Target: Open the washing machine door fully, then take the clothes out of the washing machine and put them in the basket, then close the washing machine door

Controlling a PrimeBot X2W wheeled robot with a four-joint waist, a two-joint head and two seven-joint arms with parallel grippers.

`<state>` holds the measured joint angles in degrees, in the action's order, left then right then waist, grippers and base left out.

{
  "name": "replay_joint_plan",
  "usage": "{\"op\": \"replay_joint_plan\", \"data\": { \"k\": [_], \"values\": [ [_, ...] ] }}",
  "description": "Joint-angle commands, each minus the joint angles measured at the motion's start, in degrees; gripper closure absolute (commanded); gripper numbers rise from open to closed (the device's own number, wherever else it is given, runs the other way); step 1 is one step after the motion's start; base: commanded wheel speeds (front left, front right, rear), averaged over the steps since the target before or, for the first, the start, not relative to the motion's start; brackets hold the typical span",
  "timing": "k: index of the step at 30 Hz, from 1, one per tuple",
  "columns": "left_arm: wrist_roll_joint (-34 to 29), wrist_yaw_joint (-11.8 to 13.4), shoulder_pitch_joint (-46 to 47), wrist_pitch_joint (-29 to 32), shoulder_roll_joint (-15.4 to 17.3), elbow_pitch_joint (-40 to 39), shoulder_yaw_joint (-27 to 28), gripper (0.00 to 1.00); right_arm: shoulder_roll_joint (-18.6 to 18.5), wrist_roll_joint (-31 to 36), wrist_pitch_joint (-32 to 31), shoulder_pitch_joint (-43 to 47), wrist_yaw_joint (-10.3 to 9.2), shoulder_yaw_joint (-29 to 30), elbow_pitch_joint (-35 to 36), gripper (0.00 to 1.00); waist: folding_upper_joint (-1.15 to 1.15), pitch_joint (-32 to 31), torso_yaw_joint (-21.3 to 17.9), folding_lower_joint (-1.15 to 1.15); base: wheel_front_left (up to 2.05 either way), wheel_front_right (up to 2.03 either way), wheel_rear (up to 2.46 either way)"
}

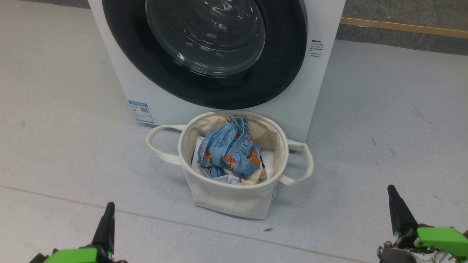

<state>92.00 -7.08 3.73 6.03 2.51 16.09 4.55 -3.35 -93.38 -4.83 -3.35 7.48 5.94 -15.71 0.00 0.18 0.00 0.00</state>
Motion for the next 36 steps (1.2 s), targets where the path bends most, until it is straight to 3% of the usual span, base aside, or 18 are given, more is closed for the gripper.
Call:
{"op": "replay_joint_plan", "data": {
  "k": [1,36],
  "values": [
    [0.2,-0.4,2.5,0.5,0.4,-2.0,2.0,1.0,-0.7,-0.1,-0.4,-2.7,0.01,-1.0,1.8,1.0,0.0,0.0,0.0,0.0,0.0,0.0,0.0],
    [0.2,-0.4,2.5,0.5,0.4,-2.0,2.0,1.0,-0.3,0.4,-0.8,-2.7,0.01,-0.4,1.7,1.0,0.0,0.0,0.0,0.0,0.0,0.0,0.0]
  ]
}}
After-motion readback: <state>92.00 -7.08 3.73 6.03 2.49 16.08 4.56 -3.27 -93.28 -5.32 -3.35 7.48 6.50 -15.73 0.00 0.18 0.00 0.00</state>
